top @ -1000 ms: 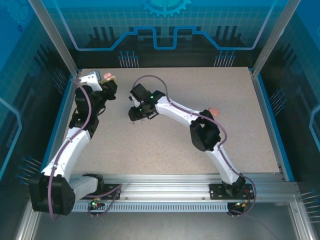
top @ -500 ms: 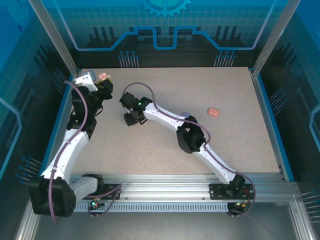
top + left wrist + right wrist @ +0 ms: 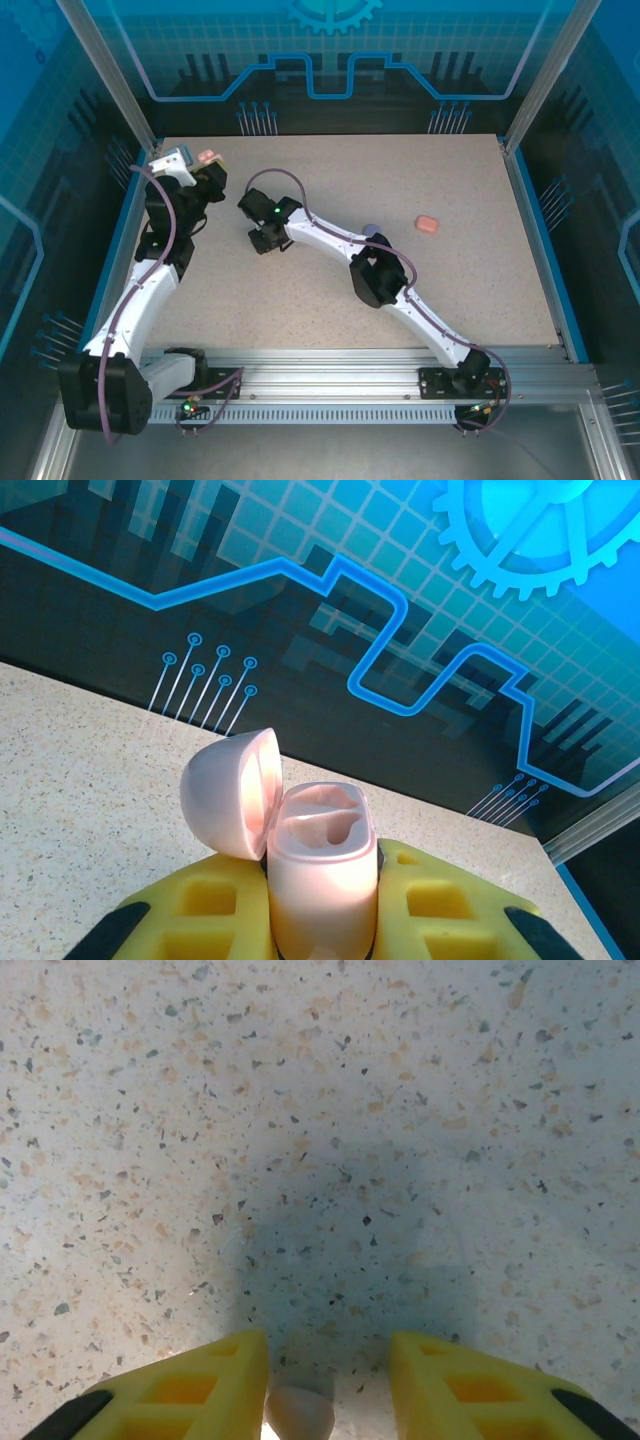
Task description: Insert wireless bluetooth earbuds into charging case
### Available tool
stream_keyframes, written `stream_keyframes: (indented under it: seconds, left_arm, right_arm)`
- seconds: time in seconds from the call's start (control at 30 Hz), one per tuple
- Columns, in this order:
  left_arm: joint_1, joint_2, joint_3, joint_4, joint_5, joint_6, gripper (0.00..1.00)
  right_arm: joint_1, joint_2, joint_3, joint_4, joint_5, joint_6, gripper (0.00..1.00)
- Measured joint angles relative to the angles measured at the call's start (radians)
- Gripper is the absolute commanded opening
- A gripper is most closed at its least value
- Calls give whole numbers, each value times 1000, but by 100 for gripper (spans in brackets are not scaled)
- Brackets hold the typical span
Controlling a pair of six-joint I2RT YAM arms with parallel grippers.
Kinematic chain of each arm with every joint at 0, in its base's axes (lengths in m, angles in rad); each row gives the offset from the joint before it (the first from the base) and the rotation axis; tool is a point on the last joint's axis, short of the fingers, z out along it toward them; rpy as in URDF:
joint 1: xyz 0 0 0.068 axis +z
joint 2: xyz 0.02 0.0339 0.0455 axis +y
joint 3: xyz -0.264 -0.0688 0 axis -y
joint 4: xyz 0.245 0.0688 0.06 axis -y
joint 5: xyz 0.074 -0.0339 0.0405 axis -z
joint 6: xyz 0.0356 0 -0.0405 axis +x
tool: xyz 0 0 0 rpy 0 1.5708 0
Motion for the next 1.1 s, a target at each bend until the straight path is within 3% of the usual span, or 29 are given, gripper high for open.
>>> stream_keyframes:
  seconds: [0.4, 0.77, 0.97, 1.1]
  left_arm:
    - [2, 0, -6, 22, 1, -1, 0]
    - [2, 0, -18, 30, 5, -1, 0]
    - [2, 0, -18, 30, 10, -1, 0]
    - [2, 0, -18, 30, 12, -2, 0]
  right_arm:
    - [22, 0, 0, -11, 37, -6, 36]
    - [30, 0, 0, -24, 67, 19, 26]
    - [36, 0, 0, -26, 84, 29, 12]
    - [38, 0, 0, -27, 92, 35, 9]
